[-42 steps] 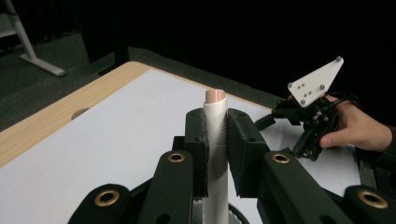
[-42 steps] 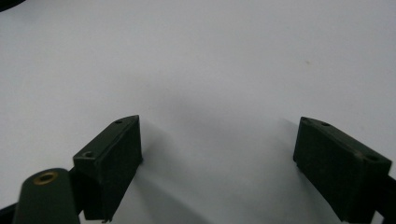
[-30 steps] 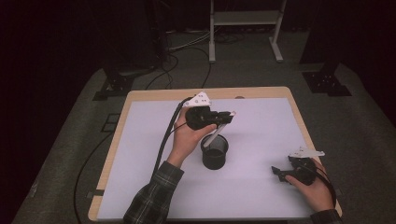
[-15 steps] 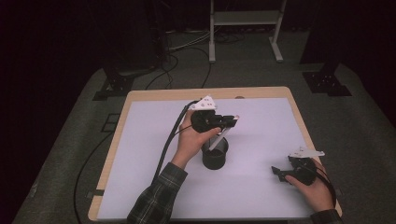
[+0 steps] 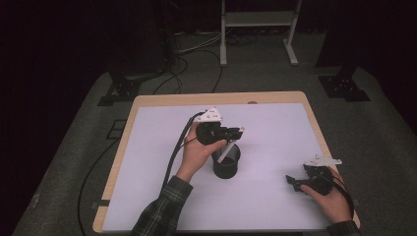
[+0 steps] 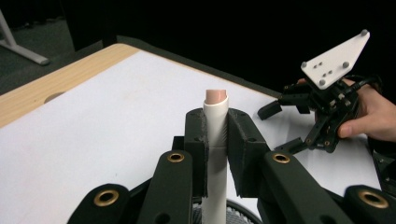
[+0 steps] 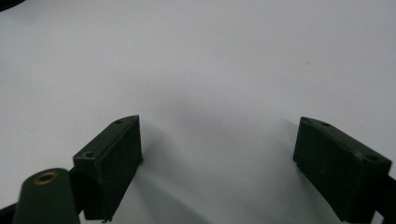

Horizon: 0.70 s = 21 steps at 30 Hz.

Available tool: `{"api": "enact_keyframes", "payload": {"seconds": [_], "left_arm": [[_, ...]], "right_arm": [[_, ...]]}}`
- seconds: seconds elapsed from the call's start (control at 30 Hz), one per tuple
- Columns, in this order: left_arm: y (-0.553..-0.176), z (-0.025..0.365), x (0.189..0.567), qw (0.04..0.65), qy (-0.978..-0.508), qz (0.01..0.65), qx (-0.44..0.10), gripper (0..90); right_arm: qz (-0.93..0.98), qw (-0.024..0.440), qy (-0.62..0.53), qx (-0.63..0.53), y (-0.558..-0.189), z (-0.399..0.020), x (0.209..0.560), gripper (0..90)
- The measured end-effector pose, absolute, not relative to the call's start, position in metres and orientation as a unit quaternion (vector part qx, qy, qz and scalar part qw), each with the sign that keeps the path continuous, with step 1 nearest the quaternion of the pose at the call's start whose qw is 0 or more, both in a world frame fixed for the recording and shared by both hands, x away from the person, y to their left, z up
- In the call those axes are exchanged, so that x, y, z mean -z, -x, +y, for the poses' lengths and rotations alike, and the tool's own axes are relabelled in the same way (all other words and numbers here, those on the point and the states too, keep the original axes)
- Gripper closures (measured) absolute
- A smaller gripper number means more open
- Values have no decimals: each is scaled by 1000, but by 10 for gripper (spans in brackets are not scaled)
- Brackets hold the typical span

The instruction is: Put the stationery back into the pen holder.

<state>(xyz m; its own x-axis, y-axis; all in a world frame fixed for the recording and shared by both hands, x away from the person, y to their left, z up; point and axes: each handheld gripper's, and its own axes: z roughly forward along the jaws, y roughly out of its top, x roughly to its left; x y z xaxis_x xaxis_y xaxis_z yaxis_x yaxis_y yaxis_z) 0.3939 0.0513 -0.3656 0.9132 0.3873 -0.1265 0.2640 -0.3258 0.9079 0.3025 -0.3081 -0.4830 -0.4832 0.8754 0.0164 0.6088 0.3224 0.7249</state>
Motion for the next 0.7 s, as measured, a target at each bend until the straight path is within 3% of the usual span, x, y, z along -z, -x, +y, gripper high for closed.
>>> {"api": "enact_keyframes", "payload": {"seconds": [0.7], "left_arm": [[-386, 62, 388, 517, -827, 216, -50, 783]], "right_arm": [[790, 196, -468, -344, -303, -308, 483, 142]]}}
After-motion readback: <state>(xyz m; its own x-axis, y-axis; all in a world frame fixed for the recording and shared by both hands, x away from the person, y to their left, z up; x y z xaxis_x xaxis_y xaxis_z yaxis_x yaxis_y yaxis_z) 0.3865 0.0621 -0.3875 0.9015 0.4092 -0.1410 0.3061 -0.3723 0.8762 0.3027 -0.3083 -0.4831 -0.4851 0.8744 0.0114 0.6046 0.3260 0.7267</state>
